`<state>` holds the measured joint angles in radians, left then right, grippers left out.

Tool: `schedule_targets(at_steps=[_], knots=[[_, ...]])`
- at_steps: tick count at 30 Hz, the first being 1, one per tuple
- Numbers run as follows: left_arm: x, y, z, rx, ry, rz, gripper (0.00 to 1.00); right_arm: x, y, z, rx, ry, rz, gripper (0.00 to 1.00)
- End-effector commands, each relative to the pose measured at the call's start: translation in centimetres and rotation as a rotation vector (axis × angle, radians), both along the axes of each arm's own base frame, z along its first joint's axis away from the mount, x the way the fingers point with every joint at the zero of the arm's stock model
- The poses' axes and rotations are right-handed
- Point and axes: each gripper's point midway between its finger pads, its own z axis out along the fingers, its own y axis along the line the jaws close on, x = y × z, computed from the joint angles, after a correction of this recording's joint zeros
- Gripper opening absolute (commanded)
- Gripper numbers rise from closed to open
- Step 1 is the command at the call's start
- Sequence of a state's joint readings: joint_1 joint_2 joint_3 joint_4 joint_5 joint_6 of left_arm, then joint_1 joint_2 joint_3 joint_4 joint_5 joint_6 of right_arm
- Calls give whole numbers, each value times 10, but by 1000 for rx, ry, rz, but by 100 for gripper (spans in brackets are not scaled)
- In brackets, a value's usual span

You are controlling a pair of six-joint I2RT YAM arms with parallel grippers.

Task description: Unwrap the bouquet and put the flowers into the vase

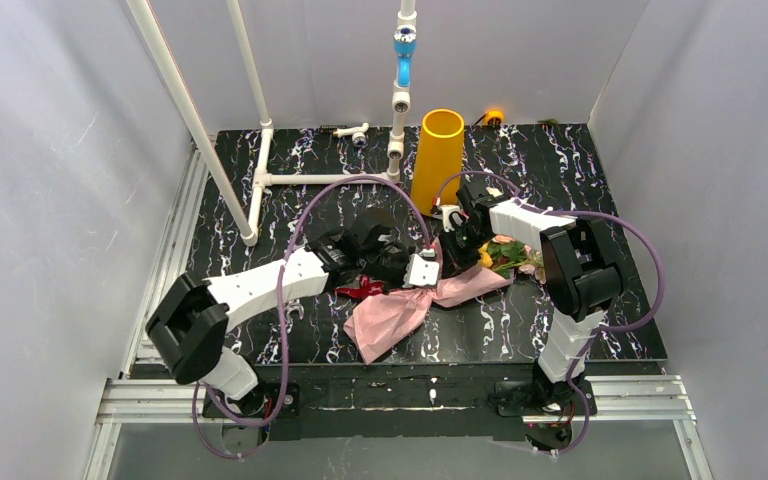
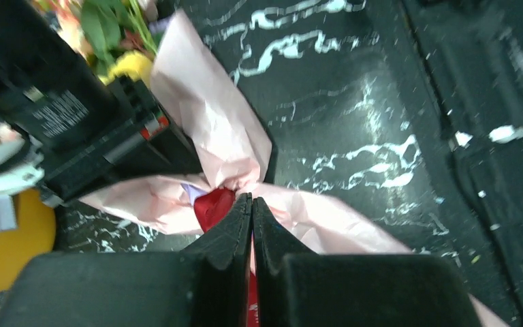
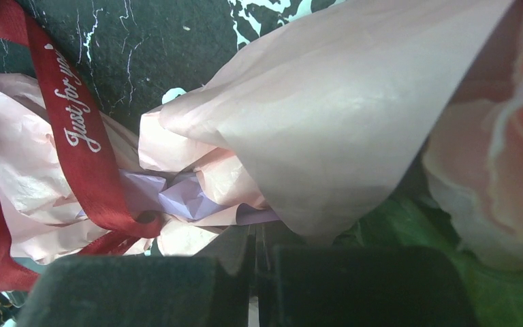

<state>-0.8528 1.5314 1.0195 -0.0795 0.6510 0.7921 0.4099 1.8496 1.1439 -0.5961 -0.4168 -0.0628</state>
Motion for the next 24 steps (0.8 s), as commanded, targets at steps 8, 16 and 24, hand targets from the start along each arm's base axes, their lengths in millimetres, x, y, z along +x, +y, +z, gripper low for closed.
schedule_targets(at_steps=[8, 16, 24], knots=[[-42, 10, 74, -157, -6, -105, 0, -19, -49, -63, -290, 38, 65, 1], [4, 20, 28, -16, 24, 62, 63, -21, -41, -57, -237, 33, 88, 1], [61, 10, -16, 49, -31, 139, 61, -25, -38, -58, -216, 51, 108, 1]])
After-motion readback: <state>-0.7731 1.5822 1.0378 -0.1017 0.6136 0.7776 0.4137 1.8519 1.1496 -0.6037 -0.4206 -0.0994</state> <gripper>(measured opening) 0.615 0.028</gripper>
